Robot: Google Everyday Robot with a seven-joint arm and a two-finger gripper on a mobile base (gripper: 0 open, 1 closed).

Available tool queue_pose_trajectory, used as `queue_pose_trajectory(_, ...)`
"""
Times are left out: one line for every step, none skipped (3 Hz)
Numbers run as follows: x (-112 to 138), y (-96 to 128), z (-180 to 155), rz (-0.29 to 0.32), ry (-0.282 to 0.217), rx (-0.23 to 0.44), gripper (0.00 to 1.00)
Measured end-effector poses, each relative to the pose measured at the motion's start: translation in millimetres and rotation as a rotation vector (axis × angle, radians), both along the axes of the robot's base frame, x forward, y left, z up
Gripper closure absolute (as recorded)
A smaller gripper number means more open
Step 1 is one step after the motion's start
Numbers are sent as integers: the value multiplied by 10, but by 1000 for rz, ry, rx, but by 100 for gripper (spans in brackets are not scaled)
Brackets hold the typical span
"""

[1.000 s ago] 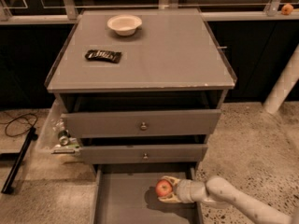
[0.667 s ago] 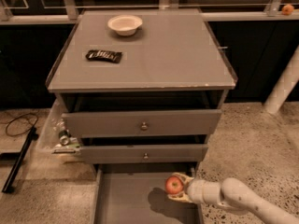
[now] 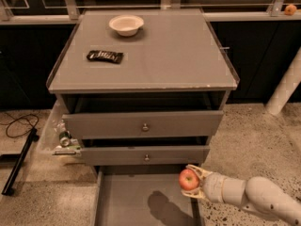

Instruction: Pick apple from bottom drawer and place on counter

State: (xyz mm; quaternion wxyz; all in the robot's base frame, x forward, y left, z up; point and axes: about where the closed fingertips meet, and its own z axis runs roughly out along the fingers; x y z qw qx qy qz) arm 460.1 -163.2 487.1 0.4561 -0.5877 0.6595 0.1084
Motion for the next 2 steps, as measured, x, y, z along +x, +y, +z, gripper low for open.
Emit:
queue_pose_trajectory(52,-62,172,3,-26,-35,100)
queue_pose_trajectory(52,-62,172,3,-26,-35,100)
